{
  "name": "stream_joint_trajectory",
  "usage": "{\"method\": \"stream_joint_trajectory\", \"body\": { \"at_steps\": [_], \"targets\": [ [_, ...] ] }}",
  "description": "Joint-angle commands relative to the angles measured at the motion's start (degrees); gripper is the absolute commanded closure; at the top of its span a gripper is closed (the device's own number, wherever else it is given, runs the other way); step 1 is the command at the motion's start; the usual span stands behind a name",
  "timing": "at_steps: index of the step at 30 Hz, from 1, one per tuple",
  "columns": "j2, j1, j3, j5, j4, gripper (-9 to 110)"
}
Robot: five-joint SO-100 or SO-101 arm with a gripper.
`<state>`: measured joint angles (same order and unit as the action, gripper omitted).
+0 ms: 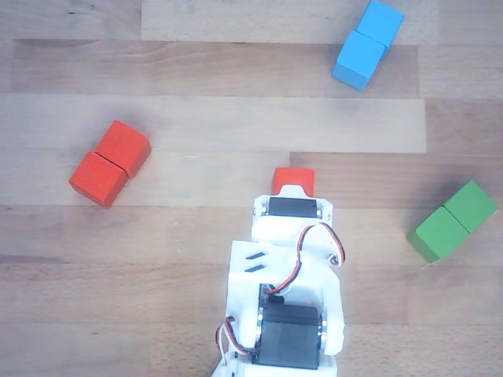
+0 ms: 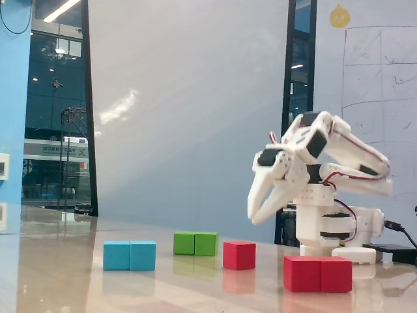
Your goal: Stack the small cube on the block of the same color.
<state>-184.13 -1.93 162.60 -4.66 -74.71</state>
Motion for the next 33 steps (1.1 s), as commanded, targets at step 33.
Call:
{"method": "stream_joint_trajectory", "body": {
  "at_steps": [33],
  "targets": [
    [78.49, 4.75, -70.14, -0.09, -24.35, 88]
  ]
}}
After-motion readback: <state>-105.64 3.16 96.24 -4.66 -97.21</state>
